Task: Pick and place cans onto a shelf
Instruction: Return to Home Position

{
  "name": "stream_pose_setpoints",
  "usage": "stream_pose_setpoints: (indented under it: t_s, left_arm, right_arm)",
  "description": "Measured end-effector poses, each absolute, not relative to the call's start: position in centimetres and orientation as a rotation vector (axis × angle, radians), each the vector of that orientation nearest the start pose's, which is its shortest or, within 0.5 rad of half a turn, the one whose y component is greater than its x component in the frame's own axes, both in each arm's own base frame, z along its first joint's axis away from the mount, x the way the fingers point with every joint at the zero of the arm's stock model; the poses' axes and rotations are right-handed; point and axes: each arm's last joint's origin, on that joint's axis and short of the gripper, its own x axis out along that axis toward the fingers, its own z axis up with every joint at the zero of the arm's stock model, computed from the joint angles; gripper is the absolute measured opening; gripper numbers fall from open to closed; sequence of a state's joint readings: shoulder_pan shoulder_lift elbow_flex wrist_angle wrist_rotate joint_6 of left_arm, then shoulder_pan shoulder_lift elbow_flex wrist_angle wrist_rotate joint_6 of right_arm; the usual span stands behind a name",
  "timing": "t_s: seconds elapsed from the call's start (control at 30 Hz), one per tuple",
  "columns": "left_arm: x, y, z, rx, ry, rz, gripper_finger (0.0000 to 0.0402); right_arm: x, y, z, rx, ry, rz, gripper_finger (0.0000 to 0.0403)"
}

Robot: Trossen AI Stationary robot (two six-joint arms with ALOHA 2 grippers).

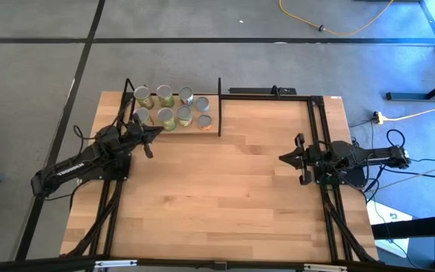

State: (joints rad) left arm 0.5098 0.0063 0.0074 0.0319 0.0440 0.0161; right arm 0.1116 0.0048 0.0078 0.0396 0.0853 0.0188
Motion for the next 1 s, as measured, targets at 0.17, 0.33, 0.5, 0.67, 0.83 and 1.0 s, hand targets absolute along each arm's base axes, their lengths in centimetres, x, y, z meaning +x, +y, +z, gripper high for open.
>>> stream_pose_setpoints:
  t_s: [0.17, 0.33, 0.5, 0.67, 0.83, 1.0]
  left_arm:
    - [8.54, 4.72, 16.87, 0.029, -0.028, 0.494, 0.0]
    - [8.54, 4.72, 16.89, 0.029, -0.03, 0.493, 0.0]
    - [8.54, 4.72, 16.9, 0.03, -0.031, 0.494, 0.0]
    - [8.54, 4.72, 16.93, 0.03, -0.034, 0.494, 0.0]
    - [8.54, 4.72, 16.93, 0.03, -0.034, 0.494, 0.0]
    - [8.54, 4.72, 16.93, 0.03, -0.034, 0.494, 0.0]
  right_arm:
    - [9.7, 0.84, 16.96, 0.024, -0.042, 0.027, 0.0025]
    - [9.7, 0.84, 16.98, 0.022, -0.043, 0.027, 0.0025]
    - [9.7, 0.84, 16.98, 0.022, -0.043, 0.027, 0.0025]
    - [9.7, 0.84, 16.98, 0.022, -0.043, 0.027, 0.0025]
    - [9.7, 0.84, 16.98, 0.022, -0.043, 0.027, 0.0025]
    - [9.7, 0.84, 16.97, 0.022, -0.042, 0.027, 0.0025]
